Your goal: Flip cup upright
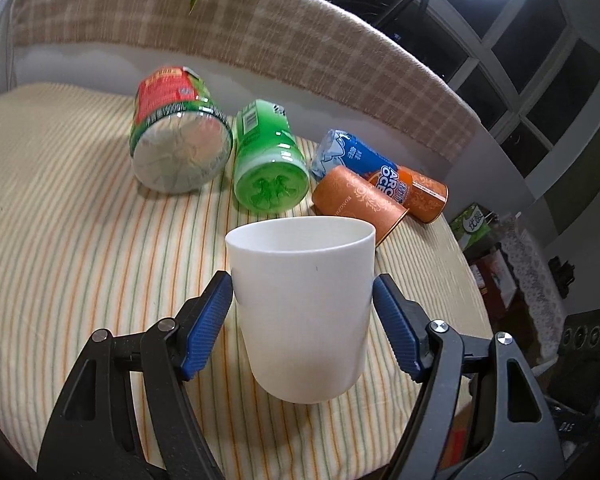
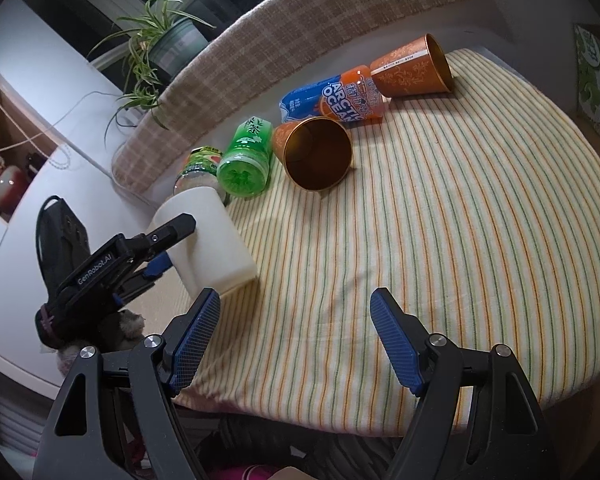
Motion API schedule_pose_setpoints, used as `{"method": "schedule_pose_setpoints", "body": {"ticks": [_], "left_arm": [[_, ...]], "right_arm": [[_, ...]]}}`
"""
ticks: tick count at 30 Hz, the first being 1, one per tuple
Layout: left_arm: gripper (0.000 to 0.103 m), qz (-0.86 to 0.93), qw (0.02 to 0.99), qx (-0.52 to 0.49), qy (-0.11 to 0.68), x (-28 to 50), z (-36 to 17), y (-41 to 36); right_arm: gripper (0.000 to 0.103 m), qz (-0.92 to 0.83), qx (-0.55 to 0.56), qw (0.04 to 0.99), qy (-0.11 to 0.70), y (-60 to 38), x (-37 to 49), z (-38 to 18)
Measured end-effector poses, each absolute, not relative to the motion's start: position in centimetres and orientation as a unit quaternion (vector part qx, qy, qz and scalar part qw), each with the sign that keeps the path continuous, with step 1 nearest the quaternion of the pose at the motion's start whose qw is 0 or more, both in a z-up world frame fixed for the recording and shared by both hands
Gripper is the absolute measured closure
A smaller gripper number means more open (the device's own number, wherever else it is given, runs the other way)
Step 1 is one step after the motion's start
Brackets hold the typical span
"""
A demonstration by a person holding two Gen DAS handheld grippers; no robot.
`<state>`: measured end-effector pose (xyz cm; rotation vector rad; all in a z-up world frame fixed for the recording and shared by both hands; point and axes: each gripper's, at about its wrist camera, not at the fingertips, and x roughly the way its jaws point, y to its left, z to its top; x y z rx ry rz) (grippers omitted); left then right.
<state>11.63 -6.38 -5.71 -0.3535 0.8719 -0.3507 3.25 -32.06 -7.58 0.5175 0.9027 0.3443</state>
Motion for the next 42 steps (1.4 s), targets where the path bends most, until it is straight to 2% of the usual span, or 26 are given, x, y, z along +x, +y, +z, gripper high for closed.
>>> {"method": "schedule_pose_setpoints", "body": {"ticks": [20, 28, 42], "left_arm": [[0.029, -0.155, 0.919, -0.047, 0.361, 10.5, -5.2, -9.1], [0.029, -0.172, 0.914, -0.049, 0.365, 9.7, -5.1, -9.3], [0.023, -0.201, 0.89, -0.079, 0.402, 9.2, -6.0, -8.8]], "right_arm": [[0.026, 0.159, 0.236, 0.859, 0.426, -31.9, 2.9, -7.4], [0.026, 0.161, 0.233, 0.86, 0.424, -31.7, 2.8, -7.1], [0.026, 0.163, 0.222, 0.867, 0.416, -31.1, 2.7, -6.6]]}}
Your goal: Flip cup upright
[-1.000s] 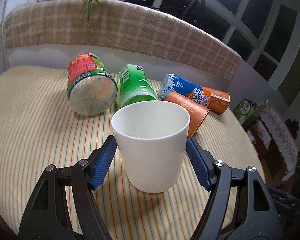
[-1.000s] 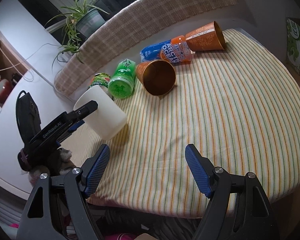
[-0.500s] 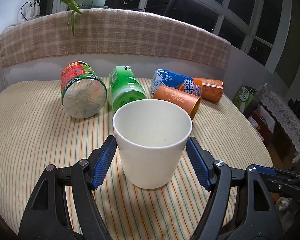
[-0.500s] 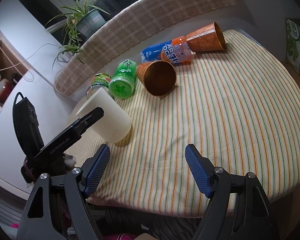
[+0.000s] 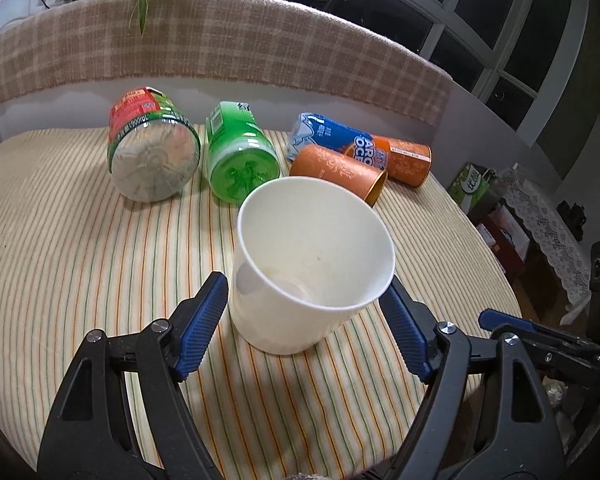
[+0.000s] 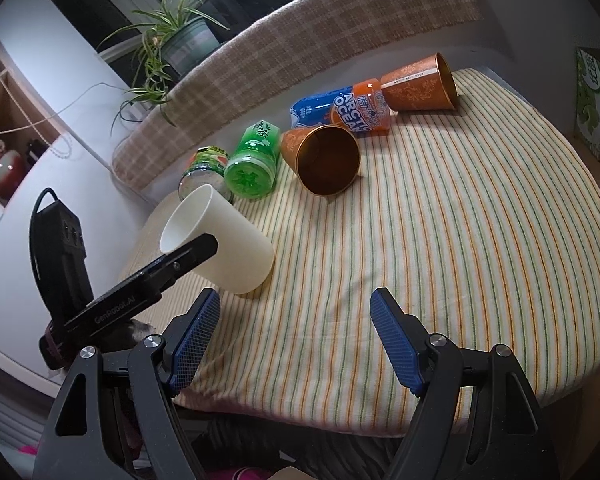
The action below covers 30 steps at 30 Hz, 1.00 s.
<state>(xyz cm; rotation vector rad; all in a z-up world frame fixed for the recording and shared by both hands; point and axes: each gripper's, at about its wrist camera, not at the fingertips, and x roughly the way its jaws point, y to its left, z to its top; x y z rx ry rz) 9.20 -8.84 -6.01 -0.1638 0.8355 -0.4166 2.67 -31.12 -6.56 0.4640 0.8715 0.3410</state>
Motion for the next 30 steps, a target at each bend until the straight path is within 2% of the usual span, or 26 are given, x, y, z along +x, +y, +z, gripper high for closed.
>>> {"method": "schedule_pose_setpoints", "body": {"ticks": [15, 25, 28, 29, 30], "left_arm": [[0.022, -0.183, 0.901, -0.059, 0.388, 6.7, -5.9, -6.9], [0.022, -0.113, 0.949, -0.056, 0.289, 3.1, -2.5, -3.4], [0.022, -0.09, 0.962, -0.052, 0.253, 2.0, -1.3, -2.7], [0.021, -0.086, 0.964, -0.051, 0.245, 1.8, -1.1, -2.6], [0.013, -0.082, 0.967, -0.05, 0.236, 1.5, -0.7, -2.4]], "right_arm": [[0.026, 0.158, 0.195, 0.885, 0.392, -30.1, 2.5, -5.5], [0.026, 0.11, 0.102, 0.938, 0.314, -27.8, 1.2, -3.1], [0.022, 0.095, 0.083, 0.95, 0.286, -27.3, 0.7, -2.6], [0.022, 0.089, 0.079, 0.953, 0.277, -27.2, 0.5, -2.5], [0.022, 0.085, 0.077, 0.956, 0.271, -27.0, 0.4, -2.4]]}}
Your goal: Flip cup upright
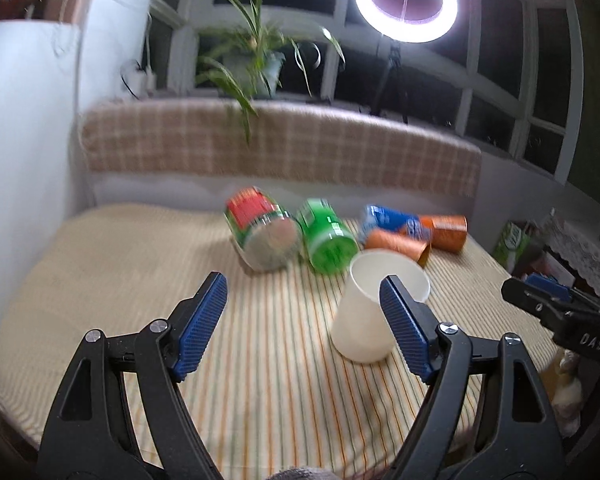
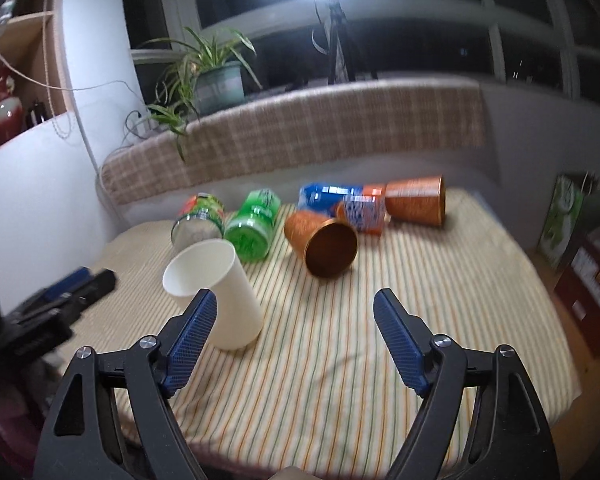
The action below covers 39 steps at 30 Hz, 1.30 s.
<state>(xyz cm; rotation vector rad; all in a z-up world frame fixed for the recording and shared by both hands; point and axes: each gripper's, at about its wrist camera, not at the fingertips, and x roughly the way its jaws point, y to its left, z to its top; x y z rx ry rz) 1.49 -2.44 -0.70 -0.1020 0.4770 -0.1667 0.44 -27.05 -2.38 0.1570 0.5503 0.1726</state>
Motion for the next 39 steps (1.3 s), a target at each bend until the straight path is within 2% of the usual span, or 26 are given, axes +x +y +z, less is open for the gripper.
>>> {"method": "schedule_pose_setpoints", "body": {"ticks": [2, 7, 14, 39], "left_arm": [[0.005, -0.074, 0.973, -0.049, 0.215, 0.8, -0.1, -2.2], [0.001, -0.06, 0.981, -0.034, 0.184, -0.3, 1.0, -2.1], [0.001, -0.052, 0.982, -0.037, 0.18, -0.5, 1.1, -1.9], [0.0, -0.044, 0.981, -0.036, 0.185, -0.2, 1.0, -1.9]], "right_arm": [[0.021, 0.079, 0.075, 0.959, 0.261, -26.9, 0.4, -2.2], [0.018, 0.064, 0.072, 0.966, 0.242, -26.6, 0.2, -2.1], [0.01, 0.052, 0.072, 0.97, 0.227, -26.3, 0.2, -2.1], [0.01, 0.048, 0.075, 0.969, 0.232, -26.4, 0.5, -2.4]]}}
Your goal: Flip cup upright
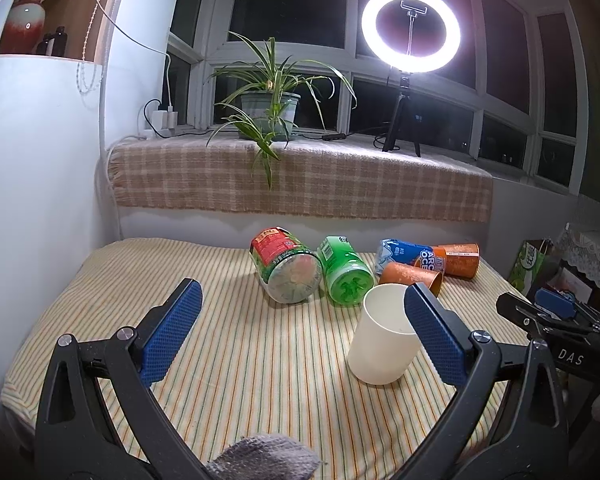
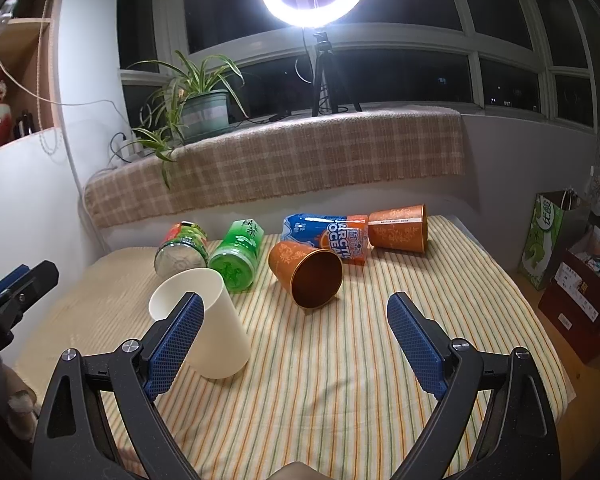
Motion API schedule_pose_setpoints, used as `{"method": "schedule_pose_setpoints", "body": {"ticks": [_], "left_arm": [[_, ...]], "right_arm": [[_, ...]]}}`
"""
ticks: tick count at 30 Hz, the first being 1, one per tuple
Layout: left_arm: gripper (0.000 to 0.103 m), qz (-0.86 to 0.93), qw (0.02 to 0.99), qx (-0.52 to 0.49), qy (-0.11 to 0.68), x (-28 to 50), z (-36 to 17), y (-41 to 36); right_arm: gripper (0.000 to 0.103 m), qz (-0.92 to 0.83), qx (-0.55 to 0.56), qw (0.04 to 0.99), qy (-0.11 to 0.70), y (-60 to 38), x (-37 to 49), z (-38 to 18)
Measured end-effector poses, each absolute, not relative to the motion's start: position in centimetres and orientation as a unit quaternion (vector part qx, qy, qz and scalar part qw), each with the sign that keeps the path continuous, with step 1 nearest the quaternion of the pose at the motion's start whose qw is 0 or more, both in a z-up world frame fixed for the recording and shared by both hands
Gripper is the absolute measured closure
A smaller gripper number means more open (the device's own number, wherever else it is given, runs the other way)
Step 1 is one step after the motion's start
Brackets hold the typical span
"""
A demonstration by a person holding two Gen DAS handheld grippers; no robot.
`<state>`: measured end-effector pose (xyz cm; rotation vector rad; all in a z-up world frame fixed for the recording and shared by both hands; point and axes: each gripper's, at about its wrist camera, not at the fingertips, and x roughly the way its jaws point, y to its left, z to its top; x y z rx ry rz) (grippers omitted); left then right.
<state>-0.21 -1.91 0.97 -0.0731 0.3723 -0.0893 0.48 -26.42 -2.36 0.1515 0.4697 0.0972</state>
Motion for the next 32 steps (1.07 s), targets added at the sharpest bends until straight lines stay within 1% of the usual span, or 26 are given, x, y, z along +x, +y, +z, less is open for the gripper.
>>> {"method": "schedule_pose_setpoints", "body": {"ticks": [32], "left_arm": [[0.0, -0.043, 0.981, -0.036, 0.184, -0.1, 0.7, -1.8]], "right_arm": [[0.01, 0.055, 0.073, 0.963, 0.255, -26.0, 1.5, -3.2]]}}
